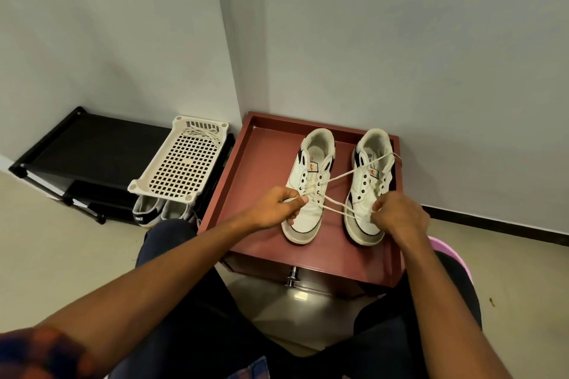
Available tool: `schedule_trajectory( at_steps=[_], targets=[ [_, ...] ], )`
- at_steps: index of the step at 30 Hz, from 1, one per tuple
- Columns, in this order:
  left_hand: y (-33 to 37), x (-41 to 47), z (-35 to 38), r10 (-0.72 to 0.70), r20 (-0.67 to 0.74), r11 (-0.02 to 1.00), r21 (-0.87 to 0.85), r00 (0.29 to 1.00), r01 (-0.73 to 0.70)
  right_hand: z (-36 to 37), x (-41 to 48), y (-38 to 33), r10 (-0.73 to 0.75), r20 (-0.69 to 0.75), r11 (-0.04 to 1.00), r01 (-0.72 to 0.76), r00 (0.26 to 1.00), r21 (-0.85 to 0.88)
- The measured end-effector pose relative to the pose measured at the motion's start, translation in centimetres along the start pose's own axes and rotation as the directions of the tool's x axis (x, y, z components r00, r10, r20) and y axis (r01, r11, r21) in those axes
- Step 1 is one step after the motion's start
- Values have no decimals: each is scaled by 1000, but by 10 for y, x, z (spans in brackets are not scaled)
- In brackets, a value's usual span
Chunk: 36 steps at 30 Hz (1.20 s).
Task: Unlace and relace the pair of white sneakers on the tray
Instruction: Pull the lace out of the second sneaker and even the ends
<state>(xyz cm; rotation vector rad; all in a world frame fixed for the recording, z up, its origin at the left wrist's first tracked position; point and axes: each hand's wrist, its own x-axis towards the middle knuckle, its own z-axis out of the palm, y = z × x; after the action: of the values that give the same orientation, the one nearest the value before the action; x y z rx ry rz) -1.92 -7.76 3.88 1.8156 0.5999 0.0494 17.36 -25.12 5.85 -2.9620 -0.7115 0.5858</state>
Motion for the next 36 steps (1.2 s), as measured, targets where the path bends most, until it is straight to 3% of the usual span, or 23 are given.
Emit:
schedule_trajectory(
  at_steps=[2,3,5,7,9,11,17,20,22,25,28,33,36],
  targets=[
    [-2,1,0,4,66,999,49,998,-8,-8,-4,-12,-117,-63,993,116,991,-19],
    [-2,3,2,23,85,996,89,996,-30,-11,-4,-18,-229,-68,970,233,971,64],
    [2,5,5,55,106,991,115,993,-67,-10,-5,-31,-469,-21,831,449,883,329],
    [3,7,9,65,109,995,75,992,-73,-5,-9,-44,-625,124,679,458,771,574],
    [5,9,11,30,107,1000,1,994,-30,9,-14,-49,-676,237,647,408,698,645],
    [5,8,10,-19,104,1000,-17,994,21,23,-11,-44,-668,252,667,414,700,619],
    [-8,4,-7,-104,16,995,-11,994,104,27,12,-10,-528,247,805,387,812,450],
    [-12,5,-7,-156,-15,984,-91,988,154,24,17,-12,-534,293,833,437,793,339],
    [-9,7,-6,-166,-21,978,-133,986,162,27,11,-21,-558,229,821,489,798,294],
    [-3,7,-3,-140,26,978,-152,990,142,34,-1,-41,-612,78,718,511,787,473],
    [-1,8,0,-112,15,978,-177,994,113,48,-4,-51,-658,90,629,479,748,613],
    [-6,8,-3,-149,-23,956,-257,989,138,50,7,-38,-522,78,657,342,849,672],
    [-8,9,-4,-162,-18,950,-273,987,151,50,7,-37,-535,96,694,372,840,617]
  ],
)
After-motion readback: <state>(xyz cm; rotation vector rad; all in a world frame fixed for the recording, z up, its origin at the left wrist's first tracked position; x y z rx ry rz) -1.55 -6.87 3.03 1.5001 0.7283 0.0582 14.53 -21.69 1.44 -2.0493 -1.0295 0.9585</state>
